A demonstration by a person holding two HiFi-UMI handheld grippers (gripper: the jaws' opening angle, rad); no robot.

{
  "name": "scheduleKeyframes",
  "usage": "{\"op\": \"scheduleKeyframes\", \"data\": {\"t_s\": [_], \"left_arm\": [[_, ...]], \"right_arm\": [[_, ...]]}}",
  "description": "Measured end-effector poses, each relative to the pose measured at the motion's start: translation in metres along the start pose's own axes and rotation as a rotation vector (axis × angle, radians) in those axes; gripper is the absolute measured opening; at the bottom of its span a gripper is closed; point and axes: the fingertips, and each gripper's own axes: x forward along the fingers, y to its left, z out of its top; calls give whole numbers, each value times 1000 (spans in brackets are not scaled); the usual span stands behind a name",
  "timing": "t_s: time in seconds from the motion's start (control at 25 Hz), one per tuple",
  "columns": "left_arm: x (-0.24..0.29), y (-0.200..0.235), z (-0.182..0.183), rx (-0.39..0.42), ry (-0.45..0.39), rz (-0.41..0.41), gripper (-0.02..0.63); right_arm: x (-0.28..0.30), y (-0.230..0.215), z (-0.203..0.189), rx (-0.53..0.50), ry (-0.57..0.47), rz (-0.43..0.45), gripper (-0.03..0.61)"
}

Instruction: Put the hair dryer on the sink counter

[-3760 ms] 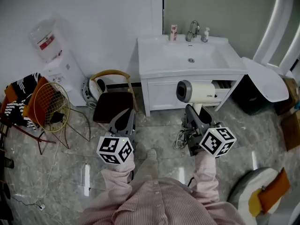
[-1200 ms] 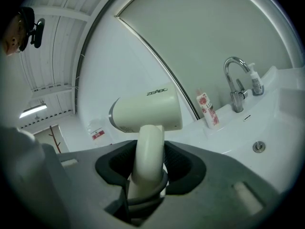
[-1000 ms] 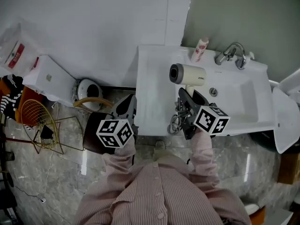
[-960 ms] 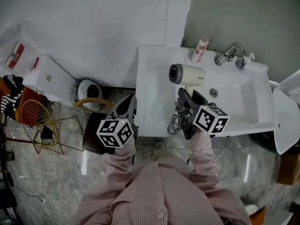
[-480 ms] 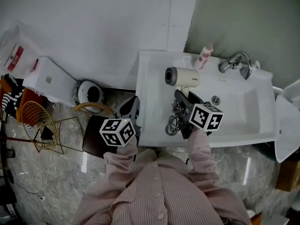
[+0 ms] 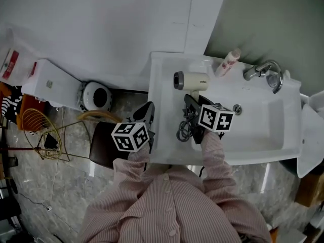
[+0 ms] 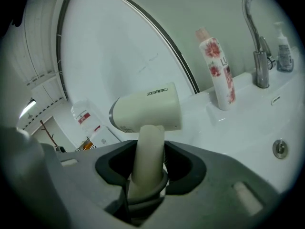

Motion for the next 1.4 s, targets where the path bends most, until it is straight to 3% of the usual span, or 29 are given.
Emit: {"op": "scheduleKeyframes", "data": {"t_s": [0.28, 0.6, 1.4], "left_arm": [[25, 16, -19, -29, 75, 2, -2], [37, 18, -32, -39, 124, -12, -3], [44, 21, -35, -48, 137, -12, -2]], "right_arm": [[41, -14, -16, 9, 96, -30, 164], [61, -33, -39, -8, 206, -120, 164], [76, -45, -54, -62, 317, -210, 164]]}}
